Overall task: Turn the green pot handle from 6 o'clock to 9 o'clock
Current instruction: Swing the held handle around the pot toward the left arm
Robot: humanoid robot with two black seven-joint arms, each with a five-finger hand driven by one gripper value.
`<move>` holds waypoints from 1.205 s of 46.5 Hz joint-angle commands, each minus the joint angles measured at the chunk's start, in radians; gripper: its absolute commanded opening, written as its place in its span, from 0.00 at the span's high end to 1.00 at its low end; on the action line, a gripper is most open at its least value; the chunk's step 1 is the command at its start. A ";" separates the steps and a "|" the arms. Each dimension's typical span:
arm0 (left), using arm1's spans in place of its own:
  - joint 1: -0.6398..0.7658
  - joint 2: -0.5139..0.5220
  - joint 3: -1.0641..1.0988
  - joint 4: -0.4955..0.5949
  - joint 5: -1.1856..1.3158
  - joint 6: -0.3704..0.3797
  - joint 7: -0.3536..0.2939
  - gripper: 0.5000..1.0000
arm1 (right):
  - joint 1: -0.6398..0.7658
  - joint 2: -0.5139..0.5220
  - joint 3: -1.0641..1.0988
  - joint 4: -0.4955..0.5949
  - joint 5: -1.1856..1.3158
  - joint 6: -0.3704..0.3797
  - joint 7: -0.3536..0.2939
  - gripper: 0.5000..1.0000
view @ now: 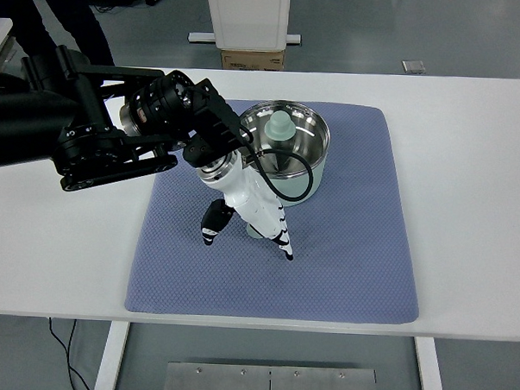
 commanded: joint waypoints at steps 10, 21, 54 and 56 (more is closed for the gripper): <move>-0.005 0.031 0.015 0.000 0.001 0.000 0.000 0.00 | 0.000 0.000 0.000 -0.001 0.000 0.000 0.000 0.00; -0.008 0.066 0.024 -0.001 -0.001 0.000 0.000 0.00 | 0.000 0.000 0.000 -0.001 0.000 0.000 0.000 0.00; -0.017 0.136 0.053 0.000 0.001 0.000 0.000 0.00 | -0.001 0.000 0.000 -0.001 0.000 0.000 0.000 0.00; -0.017 0.139 0.054 0.002 0.002 0.000 0.000 0.00 | 0.000 0.000 0.000 0.002 0.000 0.000 0.000 0.00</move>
